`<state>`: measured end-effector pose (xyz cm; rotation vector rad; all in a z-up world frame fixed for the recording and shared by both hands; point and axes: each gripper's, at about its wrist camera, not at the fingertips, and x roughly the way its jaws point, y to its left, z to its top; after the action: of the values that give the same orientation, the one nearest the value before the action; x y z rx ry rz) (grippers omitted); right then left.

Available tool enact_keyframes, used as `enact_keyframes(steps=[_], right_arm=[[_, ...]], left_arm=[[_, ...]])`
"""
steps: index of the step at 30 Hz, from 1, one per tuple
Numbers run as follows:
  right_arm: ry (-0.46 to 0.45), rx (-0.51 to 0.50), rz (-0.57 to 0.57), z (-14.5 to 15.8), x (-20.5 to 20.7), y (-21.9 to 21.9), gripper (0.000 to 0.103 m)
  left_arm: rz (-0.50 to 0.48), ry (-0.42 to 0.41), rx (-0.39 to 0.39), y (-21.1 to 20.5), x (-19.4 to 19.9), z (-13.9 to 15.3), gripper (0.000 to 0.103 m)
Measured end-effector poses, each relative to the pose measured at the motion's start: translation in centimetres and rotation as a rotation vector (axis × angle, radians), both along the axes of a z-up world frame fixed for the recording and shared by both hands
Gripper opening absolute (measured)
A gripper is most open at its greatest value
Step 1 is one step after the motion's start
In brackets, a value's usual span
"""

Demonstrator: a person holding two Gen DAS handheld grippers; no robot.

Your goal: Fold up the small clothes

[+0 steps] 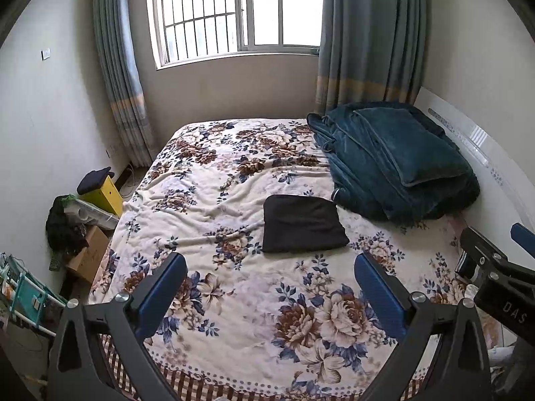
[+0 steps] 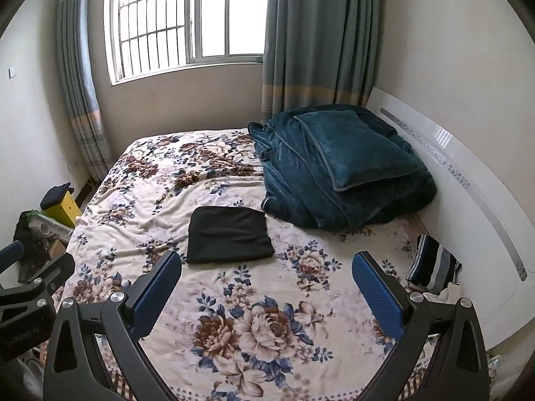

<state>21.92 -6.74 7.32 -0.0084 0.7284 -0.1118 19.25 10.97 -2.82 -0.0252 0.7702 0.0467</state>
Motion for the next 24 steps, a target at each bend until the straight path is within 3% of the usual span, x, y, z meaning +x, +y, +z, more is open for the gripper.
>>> enact_keyframes(steps=[24], right_arm=[[0.005, 0.005, 0.019, 0.09, 0.35, 0.23, 0.103]], left_arm=[[-0.003, -0.002, -0.002, -0.09, -0.31, 0.53, 0.103]])
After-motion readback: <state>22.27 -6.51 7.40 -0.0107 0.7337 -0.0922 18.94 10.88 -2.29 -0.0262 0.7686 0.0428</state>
